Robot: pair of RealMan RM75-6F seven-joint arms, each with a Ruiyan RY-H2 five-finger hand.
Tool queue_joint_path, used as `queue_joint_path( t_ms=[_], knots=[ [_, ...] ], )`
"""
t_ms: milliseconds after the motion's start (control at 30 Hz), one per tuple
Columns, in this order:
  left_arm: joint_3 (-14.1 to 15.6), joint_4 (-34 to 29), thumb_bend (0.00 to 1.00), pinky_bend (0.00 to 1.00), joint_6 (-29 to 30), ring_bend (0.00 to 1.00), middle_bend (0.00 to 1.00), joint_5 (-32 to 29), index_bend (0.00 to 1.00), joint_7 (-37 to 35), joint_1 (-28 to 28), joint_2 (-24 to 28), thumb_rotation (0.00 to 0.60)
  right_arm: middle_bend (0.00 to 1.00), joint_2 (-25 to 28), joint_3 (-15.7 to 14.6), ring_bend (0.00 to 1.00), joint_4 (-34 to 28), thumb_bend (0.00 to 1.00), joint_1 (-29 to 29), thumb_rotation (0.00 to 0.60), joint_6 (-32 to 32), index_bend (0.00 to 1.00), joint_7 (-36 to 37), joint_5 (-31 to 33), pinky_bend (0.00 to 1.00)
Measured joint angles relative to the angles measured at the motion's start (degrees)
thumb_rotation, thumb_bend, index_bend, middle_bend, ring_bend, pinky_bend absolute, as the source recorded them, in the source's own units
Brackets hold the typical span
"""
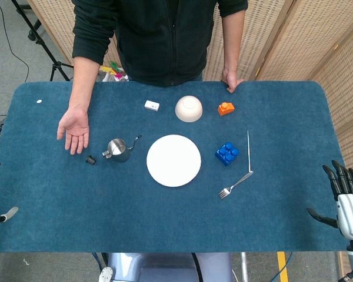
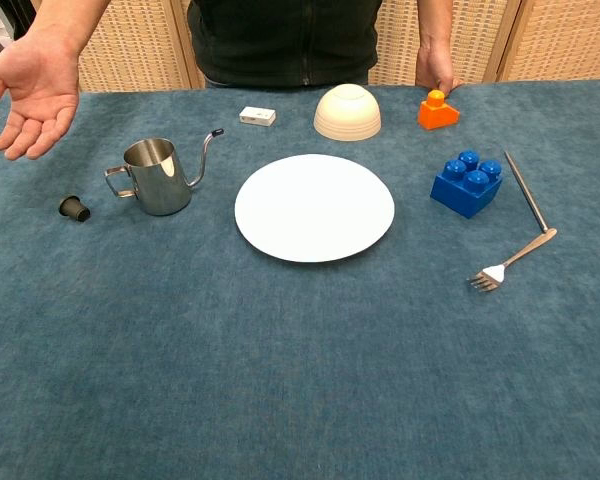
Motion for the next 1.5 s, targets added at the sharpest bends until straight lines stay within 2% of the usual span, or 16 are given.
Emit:
queue_joint_path(
  t_ms=[267,400,567,700,833,1000,1167,1333,1500],
  knots=[
    [0.0,0.1,0.03,0.00,-1.5,0.00,0.00,-0.2,0.00,0.6,-0.6,-0.1,0.600,0.00,0.3,-0.1,0.00,-0.3,0.00,-0.3,0.600,0.3,0.00,0.5,0.0,0.00],
    [0.2,-0.6,0.01,0.00,-3.8,0.00,0.00,1.8,0.00,2.0,-2.6,0.3,0.600,0.00,0.4,0.1,0.00,-0.2,0.00,-0.2,0.600,-0.1,0.00,0.7,0.5,0.00],
    [-0.7,-4.5,0.00,0.00,-9.1,0.00,0.00,4.3,0.00,9.0,-7.5,1.4,0.600,0.00,0.6,0.4,0.00,-0.4,0.00,-0.1,0.600,-0.1,0.00,1.0,0.7,0.00],
    [-2.3,-8.5,0.00,0.00,-16.5,0.00,0.00,2.9,0.00,16.6,-12.5,1.9,0.600,0.00,0.6,0.5,0.00,-0.2,0.00,0.0,0.600,-0.4,0.00,1.1,1.2,0.00],
    [-4.9,-11.6,0.00,0.00,-25.4,0.00,0.00,-4.2,0.00,25.8,-18.6,1.0,0.600,0.00,0.6,0.7,0.00,0.0,0.00,0.1,0.600,-0.6,0.00,1.5,1.7,0.00],
    [-8.1,-11.9,0.00,0.00,-31.0,0.00,0.00,-15.5,0.00,34.1,-25.2,-2.7,0.600,0.00,0.5,0.9,0.00,0.3,0.00,0.3,0.600,-1.4,0.00,1.6,2.4,0.00],
    [-11.1,-7.3,0.00,0.00,-34.7,0.00,0.00,-28.3,0.00,41.5,-33.8,-10.5,0.600,0.00,0.1,1.1,0.00,0.8,0.00,0.8,0.600,-2.6,0.00,1.0,3.5,0.00],
    [-12.9,0.5,0.00,0.00,-38.0,0.00,0.00,-35.6,0.00,44.4,-41.2,-17.4,0.600,0.00,-0.3,1.4,0.00,1.3,0.00,1.1,0.600,-3.4,0.00,0.4,4.5,0.00],
    [-13.2,5.0,0.00,0.00,-40.0,0.00,0.00,-41.6,0.00,46.2,-45.2,-20.8,0.600,0.00,-0.5,1.6,0.00,1.7,0.00,1.3,0.600,-3.9,0.00,0.1,5.2,0.00]
  ],
)
